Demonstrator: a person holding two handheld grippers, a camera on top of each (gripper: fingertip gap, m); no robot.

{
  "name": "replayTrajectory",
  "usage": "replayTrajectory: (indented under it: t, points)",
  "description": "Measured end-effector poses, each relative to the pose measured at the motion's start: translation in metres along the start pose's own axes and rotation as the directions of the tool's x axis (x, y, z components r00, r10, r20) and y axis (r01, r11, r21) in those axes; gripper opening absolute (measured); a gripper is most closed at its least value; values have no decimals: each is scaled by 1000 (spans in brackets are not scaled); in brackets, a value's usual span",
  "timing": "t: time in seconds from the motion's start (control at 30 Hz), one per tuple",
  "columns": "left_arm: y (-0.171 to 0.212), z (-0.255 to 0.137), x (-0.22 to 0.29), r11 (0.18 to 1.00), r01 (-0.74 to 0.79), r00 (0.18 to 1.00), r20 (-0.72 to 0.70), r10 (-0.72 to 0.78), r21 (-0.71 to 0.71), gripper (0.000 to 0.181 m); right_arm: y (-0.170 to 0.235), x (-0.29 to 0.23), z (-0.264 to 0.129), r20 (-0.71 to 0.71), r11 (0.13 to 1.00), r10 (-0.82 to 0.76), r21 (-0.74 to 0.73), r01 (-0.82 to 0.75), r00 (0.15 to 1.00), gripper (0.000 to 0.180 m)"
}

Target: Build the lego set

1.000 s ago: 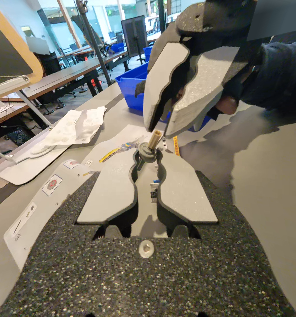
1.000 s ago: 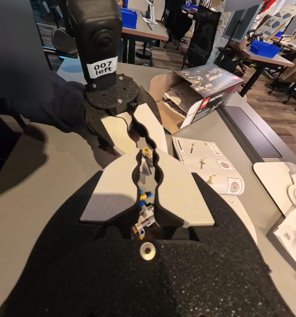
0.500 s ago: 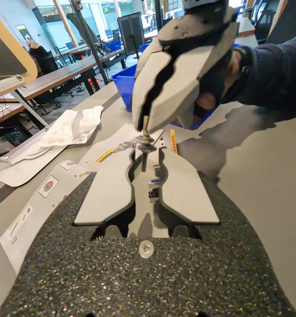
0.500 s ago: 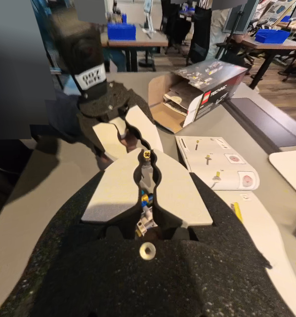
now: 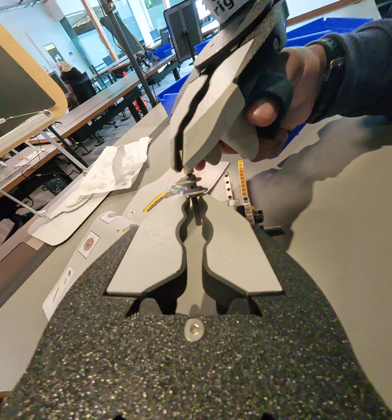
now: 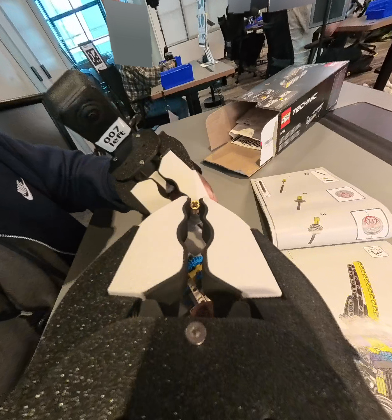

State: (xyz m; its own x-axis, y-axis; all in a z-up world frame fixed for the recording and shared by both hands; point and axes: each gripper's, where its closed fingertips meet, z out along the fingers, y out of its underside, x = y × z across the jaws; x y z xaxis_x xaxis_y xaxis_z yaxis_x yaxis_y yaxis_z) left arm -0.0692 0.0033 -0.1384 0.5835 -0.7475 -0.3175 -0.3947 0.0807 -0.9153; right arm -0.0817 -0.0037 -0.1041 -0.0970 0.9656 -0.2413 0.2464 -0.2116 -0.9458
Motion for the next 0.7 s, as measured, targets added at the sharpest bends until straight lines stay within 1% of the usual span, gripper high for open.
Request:
replayTrajectory:
  t: [0.13, 0.3, 0.7]
  points:
    - [-6, -3, -2, 998, 62, 998, -10, -62, 23, 4, -4, -1, -2, 23, 999, 11, 32, -12, 1000, 7]
    - [-10, -5, -1, 995, 98, 995, -1, -98, 37, 4, -8, -3, -3, 50, 996, 49, 74, -53, 998, 7]
    - [-5, -3, 0, 982, 186, 982, -20, -186, 13, 3, -1, 3, 1, 45, 987, 138, 77, -141, 989, 8]
